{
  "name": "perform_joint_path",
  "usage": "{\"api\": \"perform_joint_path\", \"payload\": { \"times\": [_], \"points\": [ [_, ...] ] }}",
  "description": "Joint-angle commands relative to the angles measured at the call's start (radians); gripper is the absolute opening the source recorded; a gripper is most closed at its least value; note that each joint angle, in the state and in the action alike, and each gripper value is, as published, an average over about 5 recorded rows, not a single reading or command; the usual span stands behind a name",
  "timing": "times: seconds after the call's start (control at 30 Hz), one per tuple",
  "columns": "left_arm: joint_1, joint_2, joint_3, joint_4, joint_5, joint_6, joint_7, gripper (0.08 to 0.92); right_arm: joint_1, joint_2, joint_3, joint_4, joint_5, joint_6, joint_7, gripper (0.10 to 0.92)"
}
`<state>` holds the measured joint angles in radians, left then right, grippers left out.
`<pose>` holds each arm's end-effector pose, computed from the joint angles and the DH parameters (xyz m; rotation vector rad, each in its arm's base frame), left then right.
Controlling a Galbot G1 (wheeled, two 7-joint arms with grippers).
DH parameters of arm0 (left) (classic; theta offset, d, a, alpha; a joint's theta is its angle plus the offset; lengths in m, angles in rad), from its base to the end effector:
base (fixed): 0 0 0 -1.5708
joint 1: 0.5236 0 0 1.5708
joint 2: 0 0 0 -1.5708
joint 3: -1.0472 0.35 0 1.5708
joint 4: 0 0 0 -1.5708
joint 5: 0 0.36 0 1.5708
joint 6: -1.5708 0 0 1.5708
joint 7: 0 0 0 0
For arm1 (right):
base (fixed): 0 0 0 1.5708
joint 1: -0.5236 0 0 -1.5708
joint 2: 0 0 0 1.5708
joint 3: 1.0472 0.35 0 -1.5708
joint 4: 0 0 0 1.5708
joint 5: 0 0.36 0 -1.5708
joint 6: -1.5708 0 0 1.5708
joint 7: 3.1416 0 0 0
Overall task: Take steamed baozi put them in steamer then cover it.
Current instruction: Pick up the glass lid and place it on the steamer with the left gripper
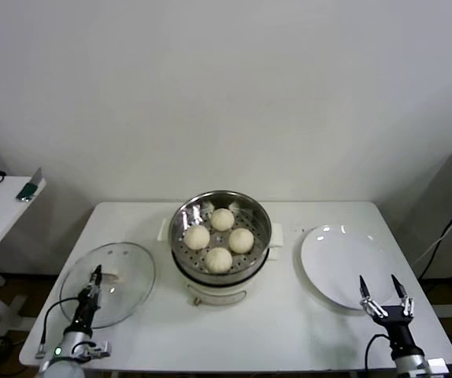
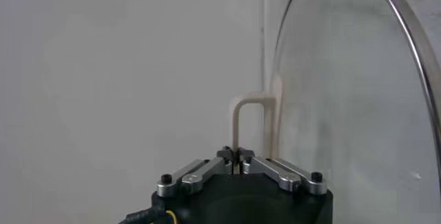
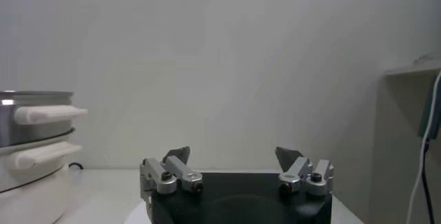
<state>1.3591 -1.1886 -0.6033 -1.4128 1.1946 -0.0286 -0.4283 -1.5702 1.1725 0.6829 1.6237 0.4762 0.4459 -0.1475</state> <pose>0.2247 0.1779 -0.4578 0.1048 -2.1320 -2.2094 0.1662 -0.1809 -0.4224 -0.0084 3.1028 0.0084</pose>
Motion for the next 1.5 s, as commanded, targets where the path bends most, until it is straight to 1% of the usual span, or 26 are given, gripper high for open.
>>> {"api": "perform_joint_path", "payload": {
  "times": [0.03, 0.2, 0.37, 0.5, 0.63, 0.8, 0.9, 1.03, 1.17, 1.3, 1.4, 1.5],
  "points": [
    [-0.004, -0.008, 0.004, -0.013, -0.004, -0.005, -0.006, 0.132, 0.002, -0.001, 0.005, 0.004, -0.023, -0.020, 0.020, 0.823],
    [0.054, 0.026, -0.003, -0.228, -0.107, 0.099, 0.077, 0.132, -0.001, 0.002, 0.011, 0.000, -0.066, -0.040, 0.047, 0.823],
    [0.093, 0.089, -0.019, -0.434, -0.224, 0.274, 0.208, 0.132, -0.001, 0.003, 0.010, -0.003, -0.077, -0.045, 0.056, 0.823],
    [0.101, 0.134, -0.025, -0.577, -0.261, 0.392, 0.299, 0.132, 0.004, 0.003, 0.006, -0.002, -0.081, -0.047, 0.059, 0.823],
    [0.073, 0.166, 0.023, -0.683, -0.241, 0.489, 0.359, 0.132, 0.013, 0.006, 0.001, -0.002, -0.083, -0.049, 0.063, 0.823],
    [-0.016, 0.181, 0.172, -0.740, -0.171, 0.620, 0.413, 0.132, 0.027, 0.006, -0.011, -0.014, -0.081, -0.038, 0.057, 0.823],
    [-0.088, 0.164, 0.283, -0.753, -0.101, 0.681, 0.453, 0.132, 0.036, 0.006, -0.018, -0.025, -0.082, -0.025, 0.051, 0.823],
    [-0.195, 0.111, 0.444, -0.731, -0.011, 0.748, 0.512, 0.132, 0.046, 0.006, -0.026, -0.038, -0.080, -0.018, 0.051, 0.823],
    [-0.288, 0.031, 0.562, -0.691, 0.090, 0.796, 0.591, 0.132, 0.053, 0.004, -0.027, -0.046, -0.077, -0.013, 0.052, 0.823],
    [-0.352, -0.057, 0.660, -0.640, 0.196, 0.814, 0.667, 0.132, 0.053, 0.003, -0.024, -0.049, -0.072, -0.008, 0.053, 0.823],
    [-0.383, -0.117, 0.724, -0.600, 0.261, 0.814, 0.699, 0.132, 0.050, 0.000, -0.022, -0.049, -0.064, -0.003, 0.053, 0.823],
    [-0.400, -0.163, 0.774, -0.563, 0.302, 0.814, 0.711, 0.132, 0.048, -0.004, -0.020, -0.051, -0.058, 0.002, 0.054, 0.823]
  ]
}}
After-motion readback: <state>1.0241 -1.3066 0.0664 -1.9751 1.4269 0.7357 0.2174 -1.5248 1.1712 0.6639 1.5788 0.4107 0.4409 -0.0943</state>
